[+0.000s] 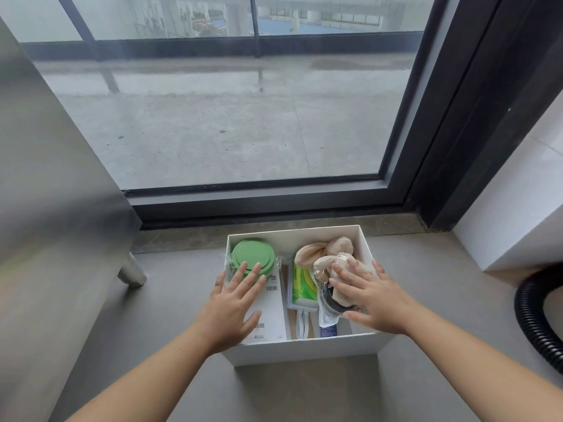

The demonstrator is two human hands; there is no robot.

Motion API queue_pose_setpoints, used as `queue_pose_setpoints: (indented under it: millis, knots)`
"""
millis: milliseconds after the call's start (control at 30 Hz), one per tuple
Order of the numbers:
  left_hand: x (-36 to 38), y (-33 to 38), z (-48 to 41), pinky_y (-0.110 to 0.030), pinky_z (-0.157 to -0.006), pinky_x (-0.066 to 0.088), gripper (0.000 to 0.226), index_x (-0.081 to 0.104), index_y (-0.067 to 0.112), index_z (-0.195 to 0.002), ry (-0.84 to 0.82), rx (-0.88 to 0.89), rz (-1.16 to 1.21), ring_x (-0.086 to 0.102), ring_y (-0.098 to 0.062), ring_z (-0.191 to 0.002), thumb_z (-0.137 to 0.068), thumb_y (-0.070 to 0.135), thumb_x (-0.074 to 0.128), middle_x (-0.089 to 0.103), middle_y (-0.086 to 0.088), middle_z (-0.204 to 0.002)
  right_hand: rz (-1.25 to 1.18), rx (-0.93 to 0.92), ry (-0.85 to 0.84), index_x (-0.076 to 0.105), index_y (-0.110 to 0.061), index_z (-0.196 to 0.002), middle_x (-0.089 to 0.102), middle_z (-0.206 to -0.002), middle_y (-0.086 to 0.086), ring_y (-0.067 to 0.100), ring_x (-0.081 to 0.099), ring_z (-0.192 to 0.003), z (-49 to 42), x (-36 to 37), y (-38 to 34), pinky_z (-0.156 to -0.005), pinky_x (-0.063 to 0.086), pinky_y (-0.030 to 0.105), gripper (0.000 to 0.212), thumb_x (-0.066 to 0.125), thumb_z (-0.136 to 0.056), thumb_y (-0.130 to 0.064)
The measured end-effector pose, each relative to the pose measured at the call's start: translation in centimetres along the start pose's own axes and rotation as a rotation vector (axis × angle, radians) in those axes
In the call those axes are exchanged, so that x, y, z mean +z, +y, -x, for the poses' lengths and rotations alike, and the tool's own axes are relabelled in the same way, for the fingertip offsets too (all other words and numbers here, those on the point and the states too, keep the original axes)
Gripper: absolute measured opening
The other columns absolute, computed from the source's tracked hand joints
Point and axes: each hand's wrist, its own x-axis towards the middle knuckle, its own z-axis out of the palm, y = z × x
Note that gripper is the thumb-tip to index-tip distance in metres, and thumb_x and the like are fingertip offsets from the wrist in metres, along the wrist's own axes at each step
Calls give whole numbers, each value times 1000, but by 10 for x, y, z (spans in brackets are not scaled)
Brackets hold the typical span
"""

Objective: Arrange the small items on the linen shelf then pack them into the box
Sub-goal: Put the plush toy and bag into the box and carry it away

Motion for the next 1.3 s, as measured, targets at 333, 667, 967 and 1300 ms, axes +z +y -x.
queue_pose_setpoints:
  millis: [333, 667, 967, 1300]
  knots:
    - [-41, -47, 24, -55, -91, 43, 66, 64, 14, -120, 55, 371, -197, 50, -30, -123, -99, 37, 6, 54, -8, -133, 276, -344, 296, 74, -18, -98, 67, -115, 10, 26, 63, -106, 26, -36, 35, -82, 51, 51, 46, 84, -53, -19]
    - [-32, -70, 23, -55, -91, 43, 43, 67, 19, -113, 4, 645, -330, 54, -29, -119, -90, 39, 37, 59, -10, -126, 383, -606, 125, 72, -25, -88, 68, -102, 3, 22, 64, -103, 21, -40, 55, -87, 51, 44, 40, 77, -48, -21]
    - [-28, -82, 12, -53, -96, 39, 41, 56, 23, -112, 35, 790, -385, 58, -26, -106, -98, 43, 24, 64, -5, -107, 414, -716, 155, 63, -25, -74, 62, -83, -2, 20, 63, -91, 15, -31, 72, -91, 50, 45, 12, 72, -68, -29]
    - [-25, -86, -13, -46, -89, 50, 20, 61, 19, -84, 183, 1008, -304, 60, -23, -78, -89, 12, 43, 63, -4, -82, 513, -875, 222, 62, -25, -66, 59, -74, -2, 20, 63, -79, -6, -31, 80, -85, 53, 44, 16, 76, -65, -17]
